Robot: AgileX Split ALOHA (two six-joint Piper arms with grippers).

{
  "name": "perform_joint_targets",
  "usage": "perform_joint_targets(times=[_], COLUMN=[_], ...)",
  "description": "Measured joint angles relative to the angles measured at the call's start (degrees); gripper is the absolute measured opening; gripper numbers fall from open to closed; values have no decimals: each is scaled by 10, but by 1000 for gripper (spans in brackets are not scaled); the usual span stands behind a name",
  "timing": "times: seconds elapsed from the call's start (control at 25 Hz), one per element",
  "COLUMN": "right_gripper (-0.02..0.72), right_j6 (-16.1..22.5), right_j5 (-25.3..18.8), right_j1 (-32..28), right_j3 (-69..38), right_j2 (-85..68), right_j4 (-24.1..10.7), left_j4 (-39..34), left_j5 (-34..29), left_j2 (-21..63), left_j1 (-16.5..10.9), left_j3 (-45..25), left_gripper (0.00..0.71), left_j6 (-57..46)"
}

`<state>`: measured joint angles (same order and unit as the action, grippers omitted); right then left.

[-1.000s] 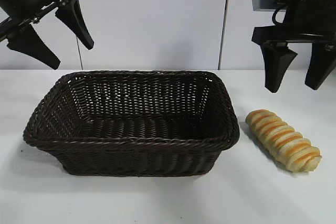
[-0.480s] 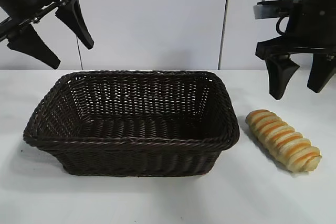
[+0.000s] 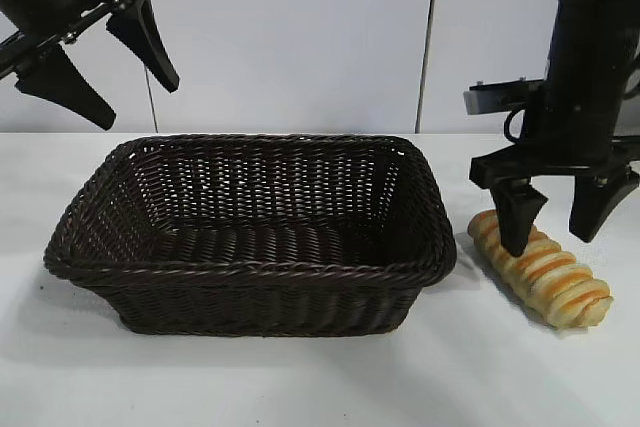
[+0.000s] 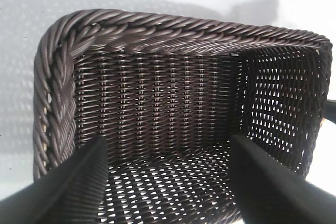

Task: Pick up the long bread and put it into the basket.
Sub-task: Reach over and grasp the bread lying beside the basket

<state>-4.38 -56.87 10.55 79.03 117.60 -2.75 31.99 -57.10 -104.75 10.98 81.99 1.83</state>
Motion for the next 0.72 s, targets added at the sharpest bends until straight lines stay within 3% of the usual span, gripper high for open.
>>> perform_joint_targets(times=[0.12,0.24,0.4,0.72], right_gripper=[261,192,170,168], right_j6=[0,0,0,0], right_j5=[2,0,-15,-87], right_j1=[0,0,0,0], right_j3=[0,0,0,48], right_j2=[0,0,0,-42], right_j4=[-2,-7,-7,8], left_j4=[0,0,0,0], left_j5=[0,0,0,0], left_j2=[0,0,0,0], left_j1=[0,0,0,0], left_j3=[0,0,0,0], left_gripper=[479,479,479,479], left_j6=[0,0,1,1])
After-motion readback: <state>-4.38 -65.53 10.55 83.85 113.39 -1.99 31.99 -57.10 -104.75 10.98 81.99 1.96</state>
